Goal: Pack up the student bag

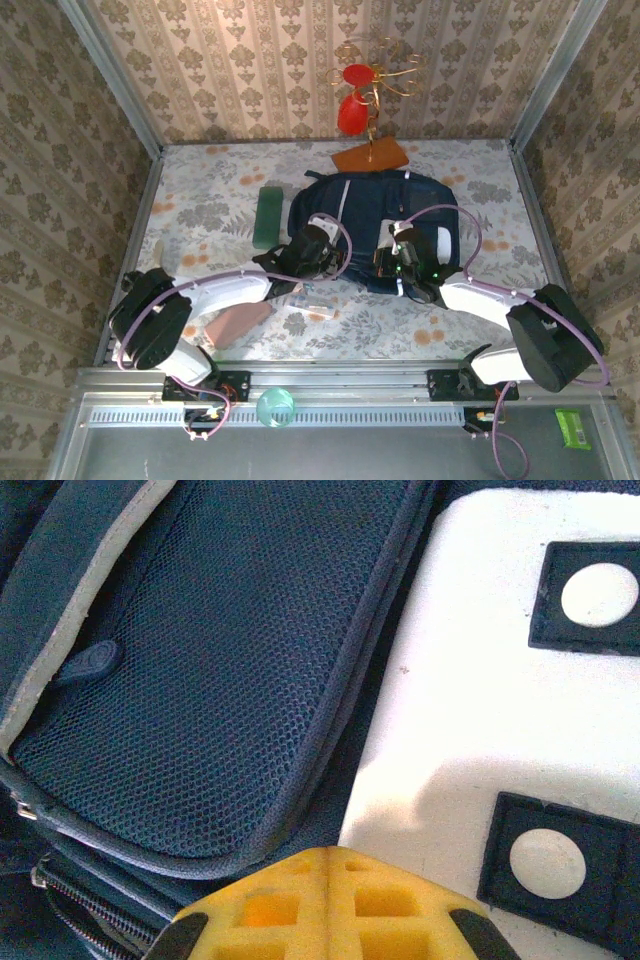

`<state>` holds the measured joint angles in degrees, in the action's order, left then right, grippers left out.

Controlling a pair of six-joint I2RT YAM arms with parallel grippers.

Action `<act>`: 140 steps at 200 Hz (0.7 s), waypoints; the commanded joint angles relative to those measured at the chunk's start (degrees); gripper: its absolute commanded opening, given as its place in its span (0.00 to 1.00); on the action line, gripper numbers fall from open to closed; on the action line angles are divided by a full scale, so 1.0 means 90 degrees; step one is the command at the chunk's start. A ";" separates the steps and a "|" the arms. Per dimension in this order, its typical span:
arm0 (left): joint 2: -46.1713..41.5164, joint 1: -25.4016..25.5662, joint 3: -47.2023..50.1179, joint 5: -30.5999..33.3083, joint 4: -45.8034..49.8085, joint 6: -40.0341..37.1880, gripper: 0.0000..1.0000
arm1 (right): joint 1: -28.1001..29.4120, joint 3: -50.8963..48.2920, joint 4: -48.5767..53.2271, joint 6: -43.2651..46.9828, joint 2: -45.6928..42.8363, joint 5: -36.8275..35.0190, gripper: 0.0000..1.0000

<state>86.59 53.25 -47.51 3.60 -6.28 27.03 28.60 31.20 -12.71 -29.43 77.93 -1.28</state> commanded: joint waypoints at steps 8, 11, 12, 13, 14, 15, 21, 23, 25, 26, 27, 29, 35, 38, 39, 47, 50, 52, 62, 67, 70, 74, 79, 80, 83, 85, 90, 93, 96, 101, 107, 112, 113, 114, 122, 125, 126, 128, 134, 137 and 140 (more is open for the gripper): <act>-0.0672 0.0136 0.0490 0.0239 -0.0118 0.0053 0.06 | -0.0121 0.0088 0.0465 -0.0174 0.0135 -0.0054 0.01; -0.0747 0.0140 0.0570 0.0194 -0.0246 0.0065 0.07 | -0.0126 0.0088 0.0460 -0.0177 0.0139 -0.0046 0.01; -0.0775 0.0139 0.0619 0.0171 -0.0296 0.0064 0.08 | -0.0128 0.0088 0.0458 -0.0177 0.0140 -0.0045 0.01; -0.0803 0.0143 0.0664 0.0144 -0.0356 0.0064 0.08 | -0.0130 0.0088 0.0456 -0.0177 0.0140 -0.0044 0.00; -0.0832 0.0145 0.0686 0.0131 -0.0415 0.0069 0.09 | -0.0130 0.0083 0.0456 -0.0177 0.0140 -0.0039 0.00; -0.0866 0.0136 0.0746 0.0110 -0.0444 0.0071 0.09 | -0.0131 0.0085 0.0455 -0.0177 0.0140 -0.0041 0.00; -0.1015 0.0134 0.1046 -0.0115 -0.0971 0.0088 0.16 | -0.0131 0.0088 0.0446 -0.0174 0.0145 -0.0028 0.01; -0.1090 0.0129 0.1151 -0.0182 -0.1167 0.0104 0.18 | -0.0131 0.0088 0.0438 -0.0171 0.0148 -0.0025 0.01; -0.1131 0.0128 0.1254 -0.0245 -0.1313 0.0115 0.21 | -0.0131 0.0088 0.0431 -0.0171 0.0149 -0.0019 0.00; -0.1167 0.0128 0.1303 -0.0273 -0.1426 0.0123 0.23 | -0.0131 0.0088 0.0429 -0.0169 0.0149 -0.0017 0.00; -0.1194 0.0123 0.1347 -0.0297 -0.1536 0.0133 0.24 | -0.0131 0.0088 0.0422 -0.0163 0.0150 -0.0015 0.01; -0.1242 0.0114 0.1437 -0.0330 -0.1723 0.0152 0.27 | -0.0126 0.0088 0.0413 -0.0162 0.0154 -0.0014 0.01; -0.1345 0.0100 0.1647 -0.0446 -0.2200 0.0219 0.35 | -0.0131 0.0087 0.0395 -0.0167 0.0159 -0.0005 0.01; -0.1373 0.0068 0.1708 -0.0532 -0.2372 0.0240 0.39 | -0.0137 0.0088 0.0389 -0.0166 0.0159 0.0000 0.01; -0.1386 0.0059 0.1726 -0.0564 -0.2419 0.0245 0.40 | -0.0139 0.0088 0.0388 -0.0162 0.0159 -0.0002 0.00; -0.1417 -0.0043 0.1744 -0.0855 -0.2557 0.0261 0.45 | -0.0141 0.0100 0.0377 -0.0160 0.0159 0.0022 0.01; -0.1404 -0.0077 0.1719 -0.0952 -0.2542 0.0241 0.46 | -0.0141 0.0103 0.0369 -0.0153 0.0159 0.0038 0.01; -0.1395 -0.0099 0.1686 -0.1006 -0.2512 0.0213 0.46 | -0.0136 0.0106 0.0358 -0.0159 0.0159 0.0043 0.01; -0.1296 -0.0185 0.1412 -0.1233 -0.2094 -0.0027 0.47 | -0.0141 0.0115 0.0333 -0.0166 0.0289 0.0090 0.01; -0.1193 -0.0206 0.1197 -0.1304 -0.1701 -0.0182 0.48 | -0.0141 0.0117 0.0323 -0.0163 0.0332 0.0108 0.01; -0.1151 -0.0209 0.1059 -0.1316 -0.1436 -0.0286 0.48 | -0.0141 0.0122 0.0322 -0.0169 0.0338 0.0112 0.01; -0.1052 -0.0205 0.0861 -0.1317 -0.1077 -0.0408 0.48 | -0.0141 0.0118 0.0328 -0.0165 0.0338 0.0120 0.01; -0.0938 -0.0204 0.0619 -0.1318 -0.0642 -0.0541 0.48 | -0.0139 0.0122 0.0325 -0.0167 0.0340 0.0122 0.01; -0.0909 -0.0204 0.0566 -0.1318 -0.0563 -0.0556 0.48 | -0.0140 0.0120 0.0326 -0.0167 0.0342 0.0122 0.01; -0.0830 -0.0182 0.0432 -0.1310 -0.0352 -0.0626 0.48 | -0.0141 0.0110 0.0337 -0.0161 0.0345 0.0123 0.01; -0.0802 -0.0179 0.0334 -0.1296 -0.0201 -0.0675 0.48 | -0.0141 0.0108 0.0343 -0.0161 0.0338 0.0118 0.01; -0.0637 -0.0139 0.0120 -0.1223 0.0109 -0.0761 0.48 | -0.0150 0.0099 0.0346 -0.0157 0.0327 0.0113 0.02; -0.0544 -0.0116 -0.0009 -0.1134 0.0308 -0.0788 0.48 | -0.0150 0.0098 0.0356 -0.0150 0.0318 0.0099 0.02; -0.0451 -0.0089 -0.0119 -0.1028 0.0507 -0.0791 0.49 | -0.0150 0.0090 0.0355 -0.0156 0.0304 0.0098 0.02; -0.0309 -0.0022 -0.0352 -0.0875 0.0790 -0.0803 0.49 | -0.0159 0.0081 0.0355 -0.0158 0.0296 0.0093 0.03; -0.0107 0.0054 -0.0612 -0.0690 0.1107 -0.0790 0.49 | -0.0170 0.0071 0.0353 -0.0160 0.0279 0.0094 0.04; 0.0072 0.0109 -0.0837 -0.0458 0.1424 -0.0675 0.50 | -0.0184 0.0061 0.0355 -0.0160 0.0260 0.0085 0.04; 0.0108 0.0123 -0.0880 -0.0409 0.1496 -0.0643 0.50 | -0.0187 0.0060 0.0356 -0.0164 0.0259 0.0084 0.04; 0.0146 0.0130 -0.0926 -0.0360 0.1571 -0.0602 0.50 | -0.0188 0.0059 0.0357 -0.0166 0.0258 0.0079 0.05; 0.0415 0.0189 -0.1249 -0.0062 0.2071 -0.0321 0.51 | -0.0199 0.0049 0.0357 -0.0187 0.0246 0.0074 0.05; 0.0500 0.0207 -0.1321 0.0008 0.2188 -0.0229 0.51 | -0.0208 0.0042 0.0355 -0.0187 0.0247 0.0079 0.06; 0.0523 0.0212 -0.1347 0.0029 0.2215 -0.0205 0.51 | -0.0208 0.0040 0.0347 -0.0192 0.0247 0.0076 0.06; 0.0574 0.0222 -0.1370 0.0069 0.2254 -0.0150 0.51 | -0.0209 0.0035 0.0347 -0.0196 0.0247 0.0079 0.06; 0.0692 0.0250 -0.1400 0.0226 0.2290 -0.0014 0.53 | -0.0216 0.0021 0.0347 -0.0206 0.0247 0.0076 0.07; 0.0739 0.0280 -0.1406 0.0311 0.2266 0.0053 0.54 | -0.0216 0.0011 0.0335 -0.0216 0.0247 0.0074 0.08; 0.0786 0.0308 -0.1402 0.0385 0.2236 0.0107 0.56 | -0.0218 -0.0003 0.0328 -0.0232 0.0247 0.0074 0.08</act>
<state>89.84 54.63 -57.91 -0.36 2.00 24.01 27.49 31.57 -11.97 -30.44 79.88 0.40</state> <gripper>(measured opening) 0.525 0.073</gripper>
